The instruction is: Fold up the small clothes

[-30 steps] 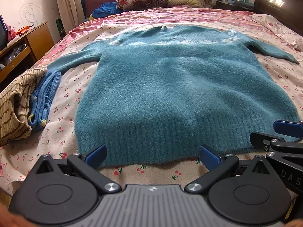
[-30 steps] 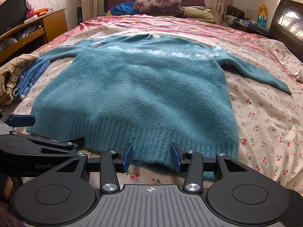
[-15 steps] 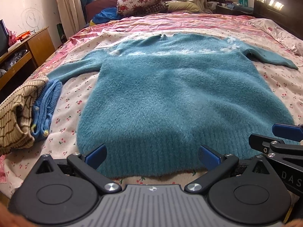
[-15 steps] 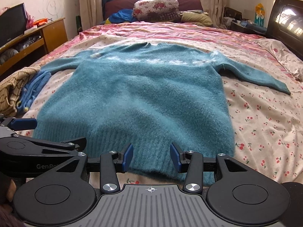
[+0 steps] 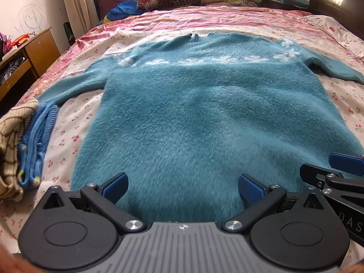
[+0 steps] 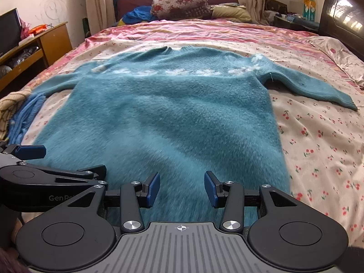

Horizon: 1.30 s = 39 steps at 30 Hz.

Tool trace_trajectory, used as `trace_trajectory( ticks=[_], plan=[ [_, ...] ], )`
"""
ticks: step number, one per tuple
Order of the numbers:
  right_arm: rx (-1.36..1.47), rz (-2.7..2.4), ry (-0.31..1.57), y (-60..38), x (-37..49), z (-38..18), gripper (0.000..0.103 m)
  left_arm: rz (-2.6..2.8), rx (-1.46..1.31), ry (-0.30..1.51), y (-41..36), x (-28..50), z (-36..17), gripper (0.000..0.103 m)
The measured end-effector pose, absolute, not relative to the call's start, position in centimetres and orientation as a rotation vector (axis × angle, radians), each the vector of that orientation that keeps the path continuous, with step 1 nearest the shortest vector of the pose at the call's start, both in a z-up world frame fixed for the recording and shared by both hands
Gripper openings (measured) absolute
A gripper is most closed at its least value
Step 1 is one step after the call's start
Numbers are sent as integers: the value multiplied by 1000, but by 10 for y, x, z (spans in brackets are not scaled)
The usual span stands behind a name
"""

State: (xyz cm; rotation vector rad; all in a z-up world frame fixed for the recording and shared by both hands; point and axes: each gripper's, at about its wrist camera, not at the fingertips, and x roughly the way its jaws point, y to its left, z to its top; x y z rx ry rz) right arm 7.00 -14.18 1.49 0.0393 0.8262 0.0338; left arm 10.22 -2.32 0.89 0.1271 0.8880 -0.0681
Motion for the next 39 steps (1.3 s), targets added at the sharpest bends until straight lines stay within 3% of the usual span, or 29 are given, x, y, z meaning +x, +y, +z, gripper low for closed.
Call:
trace_trajectory(
  ticks=[20,39],
  plan=[
    [88,39,860,-150,93,-9,50,-95,77,979,-22,123,-21,103],
    [196,99,758,-179,85,8,49,-71,146,982,-40,116,5,103]
  ],
)
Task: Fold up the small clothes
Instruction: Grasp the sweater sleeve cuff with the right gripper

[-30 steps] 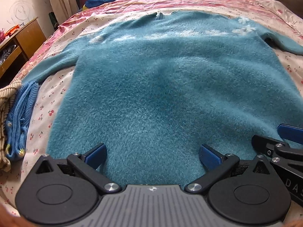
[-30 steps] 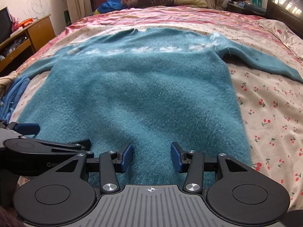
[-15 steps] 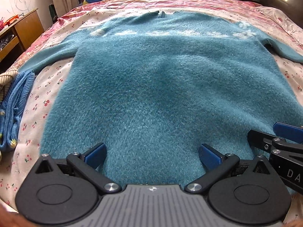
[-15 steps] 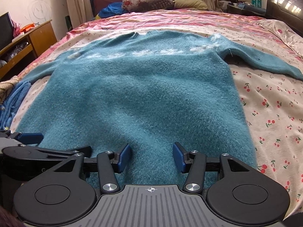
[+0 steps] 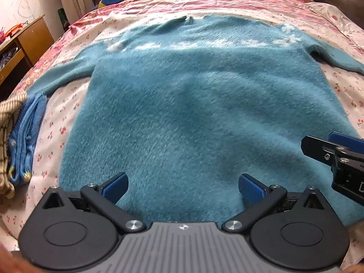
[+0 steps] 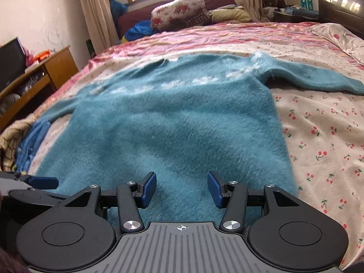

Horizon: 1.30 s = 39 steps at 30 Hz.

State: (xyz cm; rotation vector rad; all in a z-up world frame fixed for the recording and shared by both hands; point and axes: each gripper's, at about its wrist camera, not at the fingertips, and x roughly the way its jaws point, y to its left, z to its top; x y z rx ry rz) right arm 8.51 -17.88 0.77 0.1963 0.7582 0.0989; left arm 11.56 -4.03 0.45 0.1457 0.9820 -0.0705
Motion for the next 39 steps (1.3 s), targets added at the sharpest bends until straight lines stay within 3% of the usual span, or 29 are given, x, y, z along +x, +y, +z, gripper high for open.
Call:
trace_trajectory(
  ticks=[23,29,39],
  plan=[
    [353,-90,659,-305,107,22,47,-239,273,892,-142,166,26,103],
    [464,-216,620,-374,123,21,40,-334,292,796,-176,169,27,103],
    [735,-365,546,-480,163,-10,40,-432,273,766,-214,188,18,103]
  ],
)
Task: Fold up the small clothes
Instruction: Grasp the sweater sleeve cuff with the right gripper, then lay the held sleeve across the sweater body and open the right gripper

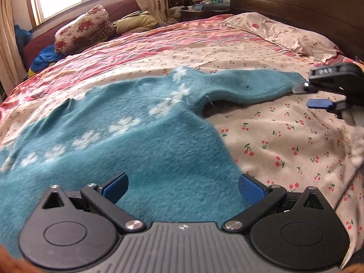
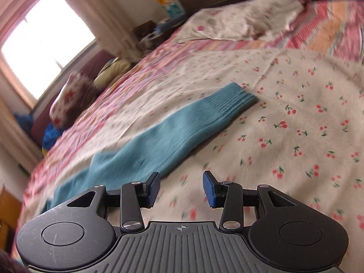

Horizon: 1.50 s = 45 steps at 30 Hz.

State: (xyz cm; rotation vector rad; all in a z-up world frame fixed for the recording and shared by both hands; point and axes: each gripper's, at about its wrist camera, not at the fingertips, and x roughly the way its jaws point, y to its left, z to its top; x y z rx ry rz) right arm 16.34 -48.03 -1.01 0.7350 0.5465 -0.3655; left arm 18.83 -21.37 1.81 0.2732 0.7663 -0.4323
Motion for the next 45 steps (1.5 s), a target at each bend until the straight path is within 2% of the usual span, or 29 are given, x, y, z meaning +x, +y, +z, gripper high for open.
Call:
trace_trajectory(
  ticks=[7,13,15,17,19,28,33,37,42,45],
  plan=[
    [969,-356,495,-522,196,-43,39,-446,259,751,-218,193,8,103],
    [1053,-362,420,-535,213,-51,39,-463,255,726,-213,188,9,103],
    [1048,-377,424,-534,222,-51,32,-462,242,727,-206,186,11,103],
    [1018,-389,455,-532,230,-47,17,-453,227,725,-197,185,14,103],
    [986,-366,452,-524,232,-36,12,-437,205,721,-184,184,17,103],
    [707,-91,384,-408,262,69,11,-327,80,708,-100,176,28,103],
    [491,87,417,-302,297,95,11,-249,58,688,-52,168,25,103],
    [312,221,504,-208,321,81,10,-199,16,687,-15,163,19,103],
    [-64,307,627,-94,332,23,11,-156,-49,698,17,162,8,103],
    [-252,287,655,-62,325,-9,16,-154,-81,700,32,163,2,103]
  ],
)
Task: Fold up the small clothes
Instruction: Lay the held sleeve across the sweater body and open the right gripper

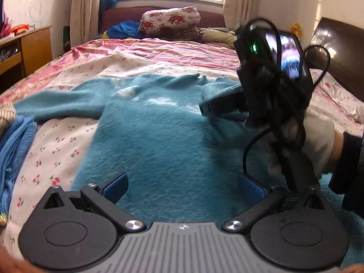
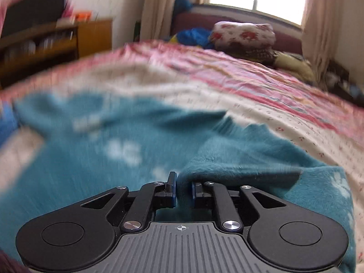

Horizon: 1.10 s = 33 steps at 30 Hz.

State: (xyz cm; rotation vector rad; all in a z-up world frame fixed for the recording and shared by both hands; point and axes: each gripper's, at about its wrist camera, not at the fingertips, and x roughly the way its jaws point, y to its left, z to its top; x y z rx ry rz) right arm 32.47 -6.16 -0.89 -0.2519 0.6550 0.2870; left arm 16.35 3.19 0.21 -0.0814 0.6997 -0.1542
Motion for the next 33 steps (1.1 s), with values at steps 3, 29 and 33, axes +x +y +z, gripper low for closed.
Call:
trace_trajectory(
  ticks=[3,29,33],
  plan=[
    [-285,273,649,-56,323,-11,20,-159,-91,689,40,166,1,103],
    [-422,176,624,-2,343,-21,21,-179,-181,655,68,163,8,103],
    [-350,249,600,-9,330,-9,30,-168,-187,645,71,164,7,103]
  ],
)
